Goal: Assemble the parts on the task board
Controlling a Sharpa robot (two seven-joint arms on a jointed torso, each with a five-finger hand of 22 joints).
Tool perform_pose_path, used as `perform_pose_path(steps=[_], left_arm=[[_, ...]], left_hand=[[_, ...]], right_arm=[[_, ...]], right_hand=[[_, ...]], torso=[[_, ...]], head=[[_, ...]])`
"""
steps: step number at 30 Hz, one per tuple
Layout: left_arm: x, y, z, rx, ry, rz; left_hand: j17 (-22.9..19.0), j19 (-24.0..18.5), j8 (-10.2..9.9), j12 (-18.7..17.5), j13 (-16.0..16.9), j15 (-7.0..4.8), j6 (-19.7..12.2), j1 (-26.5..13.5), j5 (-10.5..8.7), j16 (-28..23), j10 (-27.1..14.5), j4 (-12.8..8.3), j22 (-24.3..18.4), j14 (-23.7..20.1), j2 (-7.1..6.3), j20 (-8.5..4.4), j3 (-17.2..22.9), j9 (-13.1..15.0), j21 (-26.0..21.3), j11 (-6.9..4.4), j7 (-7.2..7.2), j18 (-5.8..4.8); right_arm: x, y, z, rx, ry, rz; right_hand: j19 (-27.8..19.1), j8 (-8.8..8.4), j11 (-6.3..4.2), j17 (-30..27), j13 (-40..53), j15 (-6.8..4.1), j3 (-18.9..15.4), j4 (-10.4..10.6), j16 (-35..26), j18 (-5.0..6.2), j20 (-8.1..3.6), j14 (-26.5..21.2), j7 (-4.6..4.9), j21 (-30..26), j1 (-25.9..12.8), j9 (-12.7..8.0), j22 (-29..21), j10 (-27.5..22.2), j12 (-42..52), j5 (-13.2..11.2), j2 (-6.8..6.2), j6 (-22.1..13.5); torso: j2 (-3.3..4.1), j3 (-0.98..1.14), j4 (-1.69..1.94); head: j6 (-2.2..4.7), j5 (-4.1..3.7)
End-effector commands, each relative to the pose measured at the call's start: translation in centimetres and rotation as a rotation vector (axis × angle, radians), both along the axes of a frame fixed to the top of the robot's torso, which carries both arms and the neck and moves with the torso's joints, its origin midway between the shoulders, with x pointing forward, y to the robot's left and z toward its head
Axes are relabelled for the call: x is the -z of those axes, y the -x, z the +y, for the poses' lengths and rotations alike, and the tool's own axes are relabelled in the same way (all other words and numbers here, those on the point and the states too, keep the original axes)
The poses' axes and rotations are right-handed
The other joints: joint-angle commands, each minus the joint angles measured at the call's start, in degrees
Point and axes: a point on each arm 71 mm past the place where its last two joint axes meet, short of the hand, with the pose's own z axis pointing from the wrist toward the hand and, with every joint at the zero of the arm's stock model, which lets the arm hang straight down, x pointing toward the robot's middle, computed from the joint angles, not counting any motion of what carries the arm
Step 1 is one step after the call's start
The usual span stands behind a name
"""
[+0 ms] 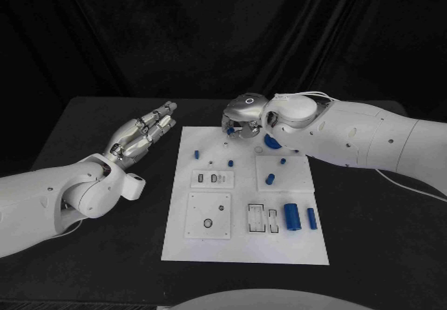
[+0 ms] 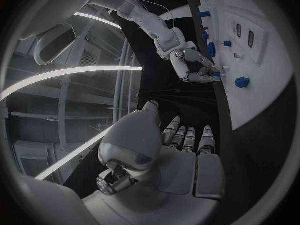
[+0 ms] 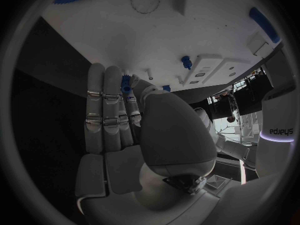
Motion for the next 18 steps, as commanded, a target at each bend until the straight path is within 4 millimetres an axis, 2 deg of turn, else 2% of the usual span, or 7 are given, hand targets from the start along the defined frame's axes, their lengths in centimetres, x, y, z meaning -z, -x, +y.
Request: perform_pose_path(steps=[1, 9, 13, 15, 16, 17, 18], left_arm=[[-1.52, 0.44, -0.13, 0.043, 0.105, -0.174], [-1.47, 0.36, -0.17, 0.045, 0.104, -0.170], [-1.43, 0.31, -0.15, 0.045, 0.102, -0.167], [-1.42, 0.29, -0.12, 0.044, 0.101, -0.166], [-1.41, 0.28, -0.11, 0.043, 0.100, -0.165], [-1.40, 0.27, -0.10, 0.043, 0.099, -0.164], [-1.40, 0.26, -0.09, 0.043, 0.099, -0.163]], left_hand=[[0.0, 0.0, 0.2, 0.0, 0.1, 0.57, 0.6, 0.6, 0.36, -0.2, 0.1, 0.0, -0.1, 0.0, -0.05, 0.52, 0.3, 0.1, -0.2, 0.52, 0.00, 0.31], [0.0, 0.0, 0.3, 0.0, 0.1, 0.63, 0.8, 0.7, 0.47, -0.2, 0.1, -0.1, -0.1, 0.0, -0.01, 0.63, 0.4, 0.1, -0.2, 0.60, 0.12, 0.34], [0.0, 0.0, 0.3, 0.0, 0.1, 0.65, 0.8, 0.7, 0.55, -0.2, 0.1, -0.1, -0.1, 0.0, 0.01, 0.67, 0.4, 0.1, -0.2, 0.63, 0.17, 0.35], [0.0, 0.0, 0.3, -0.1, 0.1, 0.67, 0.9, 0.8, 0.62, -0.2, 0.1, -0.1, -0.1, 0.0, 0.02, 0.70, 0.4, 0.1, -0.2, 0.65, 0.20, 0.36], [0.0, 0.0, 0.3, -0.1, 0.1, 0.67, 0.9, 0.8, 0.63, -0.2, 0.1, -0.2, -0.1, 0.0, 0.03, 0.71, 0.4, 0.1, -0.2, 0.65, 0.21, 0.37], [0.0, 0.0, 0.3, -0.1, 0.1, 0.68, 0.9, 0.8, 0.65, -0.2, 0.1, -0.2, -0.1, 0.0, 0.03, 0.72, 0.4, 0.1, -0.2, 0.66, 0.22, 0.37], [0.0, 0.0, 0.3, -0.1, 0.1, 0.68, 0.9, 0.8, 0.65, -0.2, 0.1, -0.2, -0.1, 0.0, 0.03, 0.72, 0.4, 0.1, -0.2, 0.66, 0.22, 0.37]], right_arm=[[0.13, -0.03, 0.03, -0.001, -0.001, -0.004], [0.20, -0.12, 0.16, 0.009, -0.007, 0.018], [0.31, -0.21, 0.13, 0.024, -0.002, 0.034], [0.44, -0.31, 0.04, 0.041, 0.008, 0.047], [0.50, -0.36, -0.03, 0.050, 0.014, 0.053], [0.56, -0.41, -0.12, 0.059, 0.019, 0.058], [0.59, -0.45, -0.18, 0.064, 0.022, 0.061]], right_hand=[[-0.6, -0.40, -0.30, 0.1, 0.0, -0.07, 0.1, 0.3, 0.0, 0.48, 0.00, -0.5, -0.11, 0.3, -0.2, -0.1, 0.1, -0.2, 0.2, -0.2, -0.30, -0.3], [-0.9, -0.58, -0.25, 0.0, 0.0, -0.03, 0.1, 0.6, -0.1, 0.49, 0.05, -0.8, -0.11, 0.2, -0.3, -0.1, 0.2, -0.5, 0.1, -0.3, -0.32, -0.6], [-1.4, -0.99, 0.04, -0.1, 0.0, 0.21, -0.2, 1.1, -0.3, 0.45, 0.24, -1.3, -0.15, 0.1, -0.9, -0.2, 0.4, -1.5, 0.0, -0.2, -0.81, -1.4], [-2.4, -1.26, 0.78, -0.3, -0.1, 0.76, -0.6, 1.4, -0.9, 0.45, 0.61, -2.4, -0.41, -0.4, -1.3, -0.8, 0.6, -5.0, 0.1, -0.4, -1.58, -4.1], [-2.6, -1.26, 0.99, -0.4, -0.1, 0.77, -0.9, 1.5, -1.0, 0.49, 0.69, -2.6, -0.60, -0.5, -1.3, -1.0, 0.7, -6.3, 0.1, -0.5, -1.76, -5.1], [-3.2, -1.25, 1.47, -0.6, 0.0, 0.38, -1.9, 1.4, -1.3, 0.58, 0.70, -3.3, -0.93, -1.0, -1.6, -1.7, 0.7, -10.1, 0.1, -0.6, -2.04, -8.2], [-3.5, -1.20, 1.56, -0.7, 0.0, 0.34, -2.5, 1.3, -1.5, 0.60, 0.68, -3.6, -0.94, -1.2, -1.6, -2.0, 0.8, -11.6, 0.1, -0.7, -1.97, -9.3]], torso=[[0.00, 0.02, -0.05], [0.02, 0.04, -0.06], [0.00, 0.04, -0.06], [-0.03, 0.05, -0.07], [-0.03, 0.06, -0.09], [-0.03, 0.04, -0.09], [-0.03, 0.04, -0.09]], head=[[-0.04, -0.05], [-0.18, -0.12], [-0.27, -0.15], [-0.38, -0.13], [-0.39, -0.11], [-0.39, -0.09], [-0.39, -0.09]])
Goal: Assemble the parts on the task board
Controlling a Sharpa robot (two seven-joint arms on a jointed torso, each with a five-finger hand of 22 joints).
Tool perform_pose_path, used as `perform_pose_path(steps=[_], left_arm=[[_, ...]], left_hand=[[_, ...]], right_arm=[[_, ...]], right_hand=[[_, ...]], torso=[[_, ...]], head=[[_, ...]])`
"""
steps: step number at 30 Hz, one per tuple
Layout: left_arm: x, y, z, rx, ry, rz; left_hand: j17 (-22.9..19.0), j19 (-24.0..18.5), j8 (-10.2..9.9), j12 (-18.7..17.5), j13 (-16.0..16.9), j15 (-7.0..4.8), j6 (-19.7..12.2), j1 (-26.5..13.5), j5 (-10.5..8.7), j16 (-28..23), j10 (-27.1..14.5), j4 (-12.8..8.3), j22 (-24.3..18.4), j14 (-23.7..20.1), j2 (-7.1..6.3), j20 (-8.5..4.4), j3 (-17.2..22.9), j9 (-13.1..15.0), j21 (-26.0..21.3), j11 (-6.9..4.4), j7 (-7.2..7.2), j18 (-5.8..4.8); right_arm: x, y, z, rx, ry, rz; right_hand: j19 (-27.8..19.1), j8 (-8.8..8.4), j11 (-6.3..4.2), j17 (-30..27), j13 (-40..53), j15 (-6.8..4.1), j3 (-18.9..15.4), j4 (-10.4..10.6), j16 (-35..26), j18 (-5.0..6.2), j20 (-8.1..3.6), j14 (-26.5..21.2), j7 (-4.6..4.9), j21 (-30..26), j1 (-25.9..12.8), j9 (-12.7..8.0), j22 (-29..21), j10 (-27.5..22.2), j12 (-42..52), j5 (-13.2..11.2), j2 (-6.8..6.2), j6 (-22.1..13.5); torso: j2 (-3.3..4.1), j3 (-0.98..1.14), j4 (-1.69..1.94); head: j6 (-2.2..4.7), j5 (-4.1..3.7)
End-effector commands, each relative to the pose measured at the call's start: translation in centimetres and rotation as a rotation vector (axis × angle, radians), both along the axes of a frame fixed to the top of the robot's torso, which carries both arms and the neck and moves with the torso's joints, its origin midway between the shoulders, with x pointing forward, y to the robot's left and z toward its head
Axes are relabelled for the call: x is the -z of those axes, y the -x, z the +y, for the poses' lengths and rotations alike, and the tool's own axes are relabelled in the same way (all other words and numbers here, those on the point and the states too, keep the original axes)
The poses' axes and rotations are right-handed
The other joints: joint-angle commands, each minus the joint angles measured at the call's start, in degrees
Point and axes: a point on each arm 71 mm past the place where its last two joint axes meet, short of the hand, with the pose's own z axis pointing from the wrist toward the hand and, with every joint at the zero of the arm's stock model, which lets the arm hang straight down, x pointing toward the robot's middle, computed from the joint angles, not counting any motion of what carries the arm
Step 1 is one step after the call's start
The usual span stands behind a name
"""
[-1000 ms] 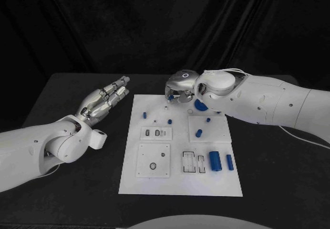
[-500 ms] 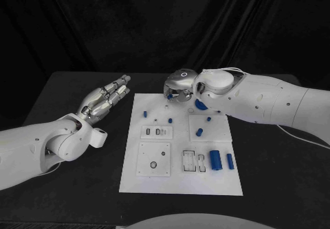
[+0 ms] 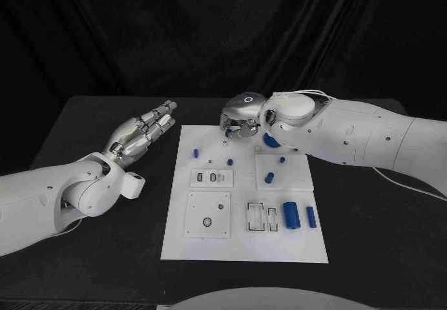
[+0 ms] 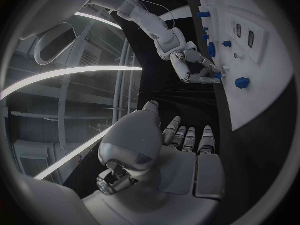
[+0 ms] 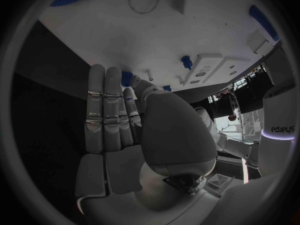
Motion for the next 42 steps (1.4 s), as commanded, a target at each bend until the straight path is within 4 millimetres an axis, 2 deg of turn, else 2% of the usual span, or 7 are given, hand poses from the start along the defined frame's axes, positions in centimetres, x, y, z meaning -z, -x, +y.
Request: perform_pose_path(steps=[1, 12, 20, 30, 33, 37, 42], left_arm=[[-1.4, 0.4, -0.1, 0.038, 0.099, -0.163], [-1.4, 0.3, 0.1, 0.037, 0.095, -0.158], [-1.5, 0.6, 0.6, 0.027, 0.093, -0.160], [-1.4, 0.6, 1.0, 0.019, 0.088, -0.157], [-1.4, 0.5, 0.8, 0.026, 0.091, -0.154], [-1.4, 0.5, 0.7, 0.030, 0.091, -0.150], [-1.3, 0.4, 0.8, 0.032, 0.091, -0.148]], left_hand=[[-0.1, 0.0, 0.3, -0.1, 0.1, 0.29, 0.2, 0.6, 0.20, -0.2, 0.0, 0.0, -0.1, 0.0, -0.19, 0.30, 0.3, 0.0, -0.2, 0.32, 0.02, 0.37], [-0.1, 0.0, 0.3, -0.2, 0.0, 0.34, 0.2, 0.7, 0.38, -0.2, 0.0, -0.1, -0.1, 0.0, -0.18, 0.37, 0.4, 0.0, -0.2, 0.36, 0.07, 0.38], [-0.1, 0.0, 0.3, -0.2, 0.0, 0.40, 0.3, 0.8, 0.61, -0.2, 0.0, -0.3, -0.1, 0.0, -0.16, 0.44, 0.5, 0.0, -0.2, 0.41, 0.12, 0.39], [-0.1, 0.0, 0.3, -0.1, 0.1, 0.44, 0.4, 0.9, 0.78, -0.2, 0.0, -0.4, -0.1, 0.0, -0.17, 0.49, 0.5, 0.0, -0.2, 0.42, 0.11, 0.40], [-0.1, 0.0, 0.3, -0.1, 0.1, 0.54, 0.4, 1.0, 0.94, -0.2, 0.0, -0.6, -0.1, 0.0, -0.12, 0.56, 0.6, 0.0, -0.2, 0.44, 0.11, 0.41], [-0.1, 0.0, 0.3, -0.1, 0.1, 0.60, 0.5, 1.1, 1.03, -0.2, 0.0, -0.7, -0.1, 0.0, -0.10, 0.61, 0.7, 0.0, -0.2, 0.47, 0.12, 0.41], [-0.1, 0.0, 0.3, -0.2, 0.0, 0.79, 0.4, 1.2, 1.17, -0.2, 0.0, -0.8, -0.1, 0.0, -0.05, 0.75, 0.7, 0.0, -0.2, 0.49, 0.11, 0.40]], right_arm=[[0.5, -0.3, -0.4, 0.056, 0.024, 0.038], [-0.1, -0.3, -1.0, 0.038, -0.035, -0.024], [-2.1, 0.3, -3.8, 0.020, -0.106, -0.110], [-4.3, 1.6, -10.1, 0.168, -0.077, -0.052], [-4.1, 1.7, -11.5, 0.211, -0.073, -0.019], [-3.1, 1.9, -13.1, 0.271, -0.055, 0.028], [-2.1, 1.9, -14.3, 0.321, -0.037, 0.061]], right_hand=[[-0.7, -0.14, 0.40, -0.3, -0.1, -0.05, -1.7, -0.4, -0.5, 0.56, 0.08, -0.9, -0.60, -0.8, -0.1, -0.7, 0.2, -4.6, -0.2, -0.3, -0.28, -3.0], [-1.9, -0.35, 0.51, -1.0, -0.7, 0.45, -7.4, 0.3, -0.9, 0.55, 0.63, -3.0, -2.49, -3.1, 0.1, -1.7, 0.6, -23.1, -0.7, -0.4, 0.83, -14.7], [-1.9, 1.75, -0.31, -1.4, 1.2, 0.01, -7.5, 0.0, -1.1, 0.58, 0.28, -3.7, 0.28, -4.2, 1.1, -0.7, 1.2, -5.4, 5.2, 2.3, 3.12, -5.5], [-3.9, 1.10, -3.78, 0.1, 12.9, -0.41, -9.4, 4.3, -1.1, 0.53, 0.10, -6.0, -0.91, -7.7, -4.6, -0.7, 1.2, 7.9, 24.8, 0.5, 3.07, -3.2], [-1.4, 0.74, -5.64, 20.3, 34.6, -1.63, -11.3, 6.7, 18.6, 0.32, -1.17, -2.2, -1.17, -3.2, -9.0, 0.0, 6.7, 4.2, 49.1, 0.9, 4.31, -2.3], [6.5, 0.85, -6.17, 46.0, 66.7, -3.06, -12.6, 8.8, 44.8, -3.70, -2.17, 5.3, -1.90, 24.2, -12.4, 1.5, 31.7, 18.7, 73.9, 1.3, 4.98, -0.9], [9.8, 0.45, -6.62, 53.0, 77.6, -3.59, -12.9, 8.6, 51.9, -5.26, -2.84, 8.2, -2.30, 34.8, -12.8, 2.3, 41.3, 25.5, 81.2, 1.9, 5.03, -1.3]], torso=[[-0.01, 0.00, -0.02], [-0.02, 0.04, 0.00], [-0.18, -0.05, -0.42], [-0.28, -0.15, -1.16], [-0.27, -0.01, -1.22], [-0.20, 0.00, -1.12], [-0.24, 0.02, -1.12]], head=[[-0.07, 0.10], [-0.04, 0.23], [0.21, 0.39], [0.29, 0.52], [0.23, 0.58], [0.26, 0.67], [0.12, 0.69]])
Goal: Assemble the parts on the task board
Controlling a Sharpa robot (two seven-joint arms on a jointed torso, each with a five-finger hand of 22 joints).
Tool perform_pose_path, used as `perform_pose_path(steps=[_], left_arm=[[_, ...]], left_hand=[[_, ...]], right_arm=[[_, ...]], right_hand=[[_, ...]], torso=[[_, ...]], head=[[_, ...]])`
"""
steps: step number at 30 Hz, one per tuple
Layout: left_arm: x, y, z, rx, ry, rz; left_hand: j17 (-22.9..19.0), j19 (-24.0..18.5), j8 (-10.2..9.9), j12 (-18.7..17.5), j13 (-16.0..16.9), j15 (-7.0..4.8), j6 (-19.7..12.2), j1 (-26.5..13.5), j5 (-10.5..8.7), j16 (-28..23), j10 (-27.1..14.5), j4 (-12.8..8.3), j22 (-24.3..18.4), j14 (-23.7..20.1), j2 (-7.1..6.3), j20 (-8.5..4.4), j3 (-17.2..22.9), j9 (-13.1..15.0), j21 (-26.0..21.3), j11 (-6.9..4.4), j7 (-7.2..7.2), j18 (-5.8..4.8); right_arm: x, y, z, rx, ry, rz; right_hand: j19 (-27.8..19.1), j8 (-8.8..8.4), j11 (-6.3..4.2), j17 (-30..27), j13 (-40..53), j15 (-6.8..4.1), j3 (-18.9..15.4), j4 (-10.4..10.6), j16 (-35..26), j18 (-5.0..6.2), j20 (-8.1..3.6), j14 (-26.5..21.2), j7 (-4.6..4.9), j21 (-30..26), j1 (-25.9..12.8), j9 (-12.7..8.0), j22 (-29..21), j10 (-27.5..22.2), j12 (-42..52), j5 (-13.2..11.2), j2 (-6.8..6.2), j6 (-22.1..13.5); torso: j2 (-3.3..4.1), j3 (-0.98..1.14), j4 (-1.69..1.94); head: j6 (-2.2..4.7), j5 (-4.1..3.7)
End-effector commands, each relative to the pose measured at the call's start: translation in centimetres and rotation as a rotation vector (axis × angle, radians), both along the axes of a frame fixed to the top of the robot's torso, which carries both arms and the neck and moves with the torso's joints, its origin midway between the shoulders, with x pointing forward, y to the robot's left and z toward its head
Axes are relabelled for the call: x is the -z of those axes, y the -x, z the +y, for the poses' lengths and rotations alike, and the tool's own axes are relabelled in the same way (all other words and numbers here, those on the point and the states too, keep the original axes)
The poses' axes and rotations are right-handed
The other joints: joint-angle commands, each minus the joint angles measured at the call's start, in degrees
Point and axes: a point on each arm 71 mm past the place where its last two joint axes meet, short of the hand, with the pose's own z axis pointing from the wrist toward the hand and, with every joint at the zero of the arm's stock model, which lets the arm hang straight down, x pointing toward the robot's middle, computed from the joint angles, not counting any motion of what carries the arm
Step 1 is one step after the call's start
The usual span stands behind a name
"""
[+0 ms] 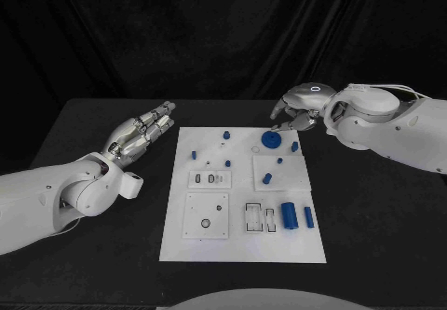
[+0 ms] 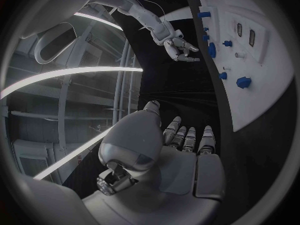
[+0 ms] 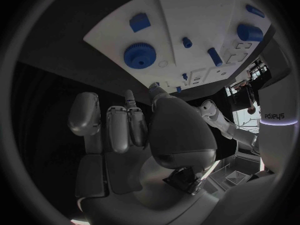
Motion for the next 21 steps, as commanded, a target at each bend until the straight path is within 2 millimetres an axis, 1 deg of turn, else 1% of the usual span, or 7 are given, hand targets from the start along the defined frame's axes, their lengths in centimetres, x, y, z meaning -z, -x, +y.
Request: perform_pose_path(steps=[1, 3, 4, 7, 9, 14, 21], left_arm=[[-1.3, 0.3, -0.2, 0.041, 0.093, -0.151], [-1.3, 0.3, -0.2, 0.043, 0.094, -0.149], [-1.3, 0.3, -0.2, 0.045, 0.094, -0.149], [-1.3, 0.3, -0.2, 0.046, 0.094, -0.146], [-1.3, 0.3, -0.2, 0.046, 0.094, -0.146], [-1.3, 0.3, -0.1, 0.047, 0.094, -0.144], [-1.2, 0.2, -0.1, 0.049, 0.093, -0.140]], left_hand=[[-0.1, 0.0, 0.3, -0.2, 0.0, 0.37, 0.4, 0.7, 0.44, -0.2, 0.0, -0.2, -0.1, 0.0, -0.06, 0.34, 0.1, 0.1, -0.2, 0.44, 0.11, 0.40], [-0.1, 0.0, 0.3, -0.2, 0.1, 0.45, 0.4, 0.8, 0.49, -0.2, 0.0, -0.2, -0.1, 0.0, -0.03, 0.41, 0.1, 0.1, -0.2, 0.44, 0.11, 0.39], [-0.1, 0.0, 0.3, -0.2, 0.1, 0.45, 0.4, 0.8, 0.49, -0.2, 0.0, -0.2, -0.1, 0.0, -0.03, 0.41, 0.1, 0.1, -0.2, 0.44, 0.11, 0.39], [-0.1, 0.0, 0.3, -0.1, 0.1, 0.51, 0.4, 0.8, 0.52, -0.2, 0.0, -0.3, -0.1, 0.0, -0.01, 0.46, 0.2, 0.1, -0.2, 0.45, 0.12, 0.39], [-0.1, 0.0, 0.3, -0.1, 0.1, 0.53, 0.4, 0.8, 0.53, -0.2, 0.0, -0.3, -0.1, 0.0, -0.01, 0.49, 0.2, 0.1, -0.2, 0.45, 0.12, 0.39], [-0.1, 0.0, 0.3, -0.1, 0.1, 0.62, 0.3, 0.8, 0.60, -0.2, 0.0, -0.3, -0.1, 0.0, 0.02, 0.60, 0.2, 0.0, -0.2, 0.47, 0.10, 0.39], [-0.1, 0.0, 0.3, -0.1, 0.1, 0.68, 0.3, 0.8, 0.65, -0.2, 0.0, -0.4, -0.1, 0.0, 0.04, 0.69, 0.2, 0.0, -0.2, 0.48, 0.10, 0.40]], right_arm=[[0.8, -0.3, -0.7, 0.085, 0.021, 0.061], [1.1, -0.3, -0.9, 0.095, 0.024, 0.067], [1.3, -0.4, -1.0, 0.098, 0.025, 0.070], [1.6, -0.4, -1.1, 0.098, 0.024, 0.072], [1.8, -0.4, -1.0, 0.097, 0.024, 0.072], [2.3, -0.4, -0.9, 0.089, 0.022, 0.078], [2.7, -0.3, -0.6, 0.071, 0.009, 0.071]], right_hand=[[1.0, -0.35, -0.24, 9.2, 7.3, -0.36, -0.1, -0.1, 1.7, -1.33, -0.23, 4.0, -0.40, 2.8, -0.5, 0.2, 2.6, 1.7, 1.5, 0.5, 0.03, -0.3], [1.0, -0.51, -0.33, 8.9, 7.0, -0.47, -0.1, -0.2, 1.4, -1.33, -0.34, 4.0, -0.49, 3.1, -0.4, 0.2, 3.0, 1.6, 1.4, 0.6, -0.02, -0.6], [-0.9, -0.69, -0.37, 5.5, 3.5, -0.47, 0.1, -0.6, -2.1, -0.58, -0.35, 2.6, -0.59, -0.1, -0.1, 0.1, 1.0, -0.8, -1.0, 0.7, -0.06, -1.6], [-1.3, -0.70, -0.39, 4.9, 2.9, -0.49, 0.1, -0.9, -2.8, -0.47, -0.36, 2.3, -0.59, -0.6, 0.2, 0.0, 0.8, -1.3, -1.5, 0.7, -0.19, -1.8], [-1.4, -0.70, -0.39, 4.7, 2.7, -0.49, 0.2, -1.1, -3.0, -0.44, -0.36, 2.3, -0.59, -0.8, 0.5, 0.0, 0.8, -1.4, -1.6, 0.6, -0.26, -2.0], [-1.4, -0.64, -0.40, 4.8, 3.0, -0.52, 0.2, -1.6, -3.0, -0.47, -0.38, 2.4, -0.57, -0.7, 1.0, 0.0, 1.0, -1.2, -1.6, 0.3, -0.56, -2.1], [-1.2, -0.67, -0.37, 5.3, 3.6, -0.52, 0.4, -2.5, -2.6, -0.56, -0.38, 2.6, -0.51, -0.4, 2.0, 0.0, 1.4, -0.8, -1.3, 0.2, -0.85, -2.5]], torso=[[0.00, -0.03, 0.09], [0.06, -0.05, 0.13], [0.05, -0.06, 0.06], [-0.04, -0.07, -0.11], [-0.04, -0.07, -0.15], [-0.03, -0.11, 0.02], [-0.06, -0.09, 0.08]], head=[[-0.21, -0.02], [-0.26, -0.08], [-0.36, 0.02], [-0.80, 0.23], [-0.88, 0.25], [-0.99, 0.30], [-0.95, 0.38]])
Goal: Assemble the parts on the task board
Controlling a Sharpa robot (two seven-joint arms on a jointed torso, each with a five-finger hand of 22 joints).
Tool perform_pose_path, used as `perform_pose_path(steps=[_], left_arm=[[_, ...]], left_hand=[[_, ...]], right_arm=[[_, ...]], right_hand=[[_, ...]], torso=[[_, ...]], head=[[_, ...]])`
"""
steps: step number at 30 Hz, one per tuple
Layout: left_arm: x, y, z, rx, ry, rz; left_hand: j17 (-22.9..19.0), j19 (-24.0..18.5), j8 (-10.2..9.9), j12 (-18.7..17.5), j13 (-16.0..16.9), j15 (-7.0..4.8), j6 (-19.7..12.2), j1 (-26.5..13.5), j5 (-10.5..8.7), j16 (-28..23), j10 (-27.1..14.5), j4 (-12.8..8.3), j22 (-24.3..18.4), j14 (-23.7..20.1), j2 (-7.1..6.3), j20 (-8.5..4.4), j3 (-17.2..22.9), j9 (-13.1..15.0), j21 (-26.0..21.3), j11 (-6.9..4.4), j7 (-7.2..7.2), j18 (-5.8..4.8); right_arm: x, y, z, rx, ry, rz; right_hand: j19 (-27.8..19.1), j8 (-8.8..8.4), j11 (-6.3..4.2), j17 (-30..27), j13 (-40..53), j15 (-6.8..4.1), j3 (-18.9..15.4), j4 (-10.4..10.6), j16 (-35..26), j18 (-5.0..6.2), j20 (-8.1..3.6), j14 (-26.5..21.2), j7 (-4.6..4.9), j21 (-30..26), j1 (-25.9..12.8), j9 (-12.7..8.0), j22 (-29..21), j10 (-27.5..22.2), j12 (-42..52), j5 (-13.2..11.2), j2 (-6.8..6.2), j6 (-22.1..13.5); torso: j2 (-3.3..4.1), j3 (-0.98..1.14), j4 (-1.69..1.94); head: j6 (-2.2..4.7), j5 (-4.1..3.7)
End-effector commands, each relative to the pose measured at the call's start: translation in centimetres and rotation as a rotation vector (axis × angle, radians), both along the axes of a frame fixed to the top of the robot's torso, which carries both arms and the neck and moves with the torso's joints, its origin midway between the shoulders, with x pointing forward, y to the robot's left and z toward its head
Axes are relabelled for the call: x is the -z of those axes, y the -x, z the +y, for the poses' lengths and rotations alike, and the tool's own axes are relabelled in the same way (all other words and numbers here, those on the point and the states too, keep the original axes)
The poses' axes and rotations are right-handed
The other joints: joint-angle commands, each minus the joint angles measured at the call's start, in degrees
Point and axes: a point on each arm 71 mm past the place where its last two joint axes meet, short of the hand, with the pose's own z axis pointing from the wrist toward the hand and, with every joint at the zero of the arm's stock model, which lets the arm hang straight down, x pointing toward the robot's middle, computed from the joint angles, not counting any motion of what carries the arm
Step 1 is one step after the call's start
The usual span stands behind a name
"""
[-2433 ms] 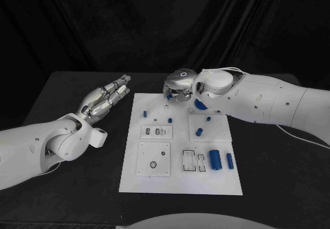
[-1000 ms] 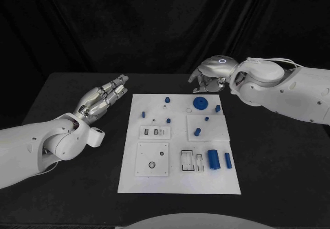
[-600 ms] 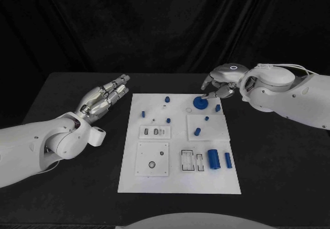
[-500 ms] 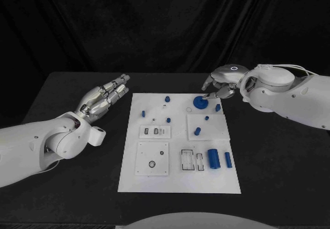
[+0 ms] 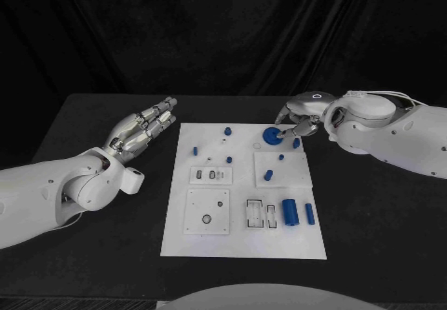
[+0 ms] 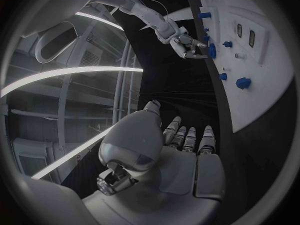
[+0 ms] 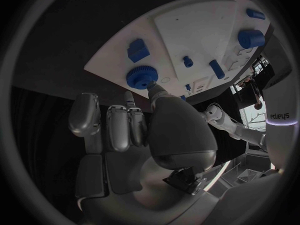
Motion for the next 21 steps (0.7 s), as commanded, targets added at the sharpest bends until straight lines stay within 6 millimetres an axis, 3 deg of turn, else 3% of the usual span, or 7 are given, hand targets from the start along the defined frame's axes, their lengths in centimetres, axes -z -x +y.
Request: perform_pose_path(steps=[1, 10, 21], left_arm=[[-1.28, 0.33, -0.13, 0.039, 0.091, -0.143], [-1.21, 0.30, -0.28, 0.047, 0.091, -0.134], [-1.13, 0.20, -0.33, 0.052, 0.090, -0.127]], left_hand=[[-0.1, 0.0, 0.3, -0.2, 0.1, 0.30, 0.3, 0.4, 0.22, -0.2, 0.0, -0.2, -0.1, 0.0, 0.05, 0.31, 0.1, 0.0, -0.2, 0.49, 0.10, 0.40], [-0.1, 0.0, 0.3, -0.2, 0.0, 0.37, 0.2, 0.4, 0.27, -0.2, 0.0, -0.3, -0.1, 0.0, 0.07, 0.40, 0.1, 0.0, -0.2, 0.50, 0.10, 0.41], [-0.1, 0.0, 0.3, -0.2, 0.1, 0.45, 0.3, 0.4, 0.36, -0.2, 0.0, -0.3, -0.1, 0.0, 0.13, 0.53, 0.2, 0.1, -0.2, 0.53, 0.14, 0.43]], right_arm=[[0.14, 0.01, 0.01, 0.002, -0.008, -0.009], [0.22, 0.19, 0.30, -0.019, -0.024, -0.022], [0.66, 0.13, 0.58, -0.021, -0.019, -0.010]], right_hand=[[0.1, -0.17, 0.00, 5.2, 3.3, -0.31, 0.0, -0.3, 0.2, 0.31, -0.04, 2.4, -0.13, 0.2, 0.6, -0.1, 0.3, 0.3, 0.2, -0.3, 0.06, -0.5], [1.9, -0.20, -0.17, 7.6, 6.3, -0.52, 0.2, -1.7, 2.7, -0.34, -0.22, 3.6, -0.26, 3.2, 2.1, -0.2, 2.6, 2.4, 2.1, -0.7, -0.67, -1.4], [2.0, -0.11, -0.19, 7.8, 6.7, -0.56, 0.2, -1.9, 2.9, -0.34, -0.26, 3.7, -0.24, 3.3, 2.3, -0.1, 2.7, 2.7, 2.4, -0.8, -0.76, -1.5]], torso=[[-0.04, 0.00, 0.09], [-0.08, -0.05, 0.03], [-0.03, -0.02, 0.10]], head=[[0.05, -0.03], [-0.01, -0.11], [-0.04, -0.09]])
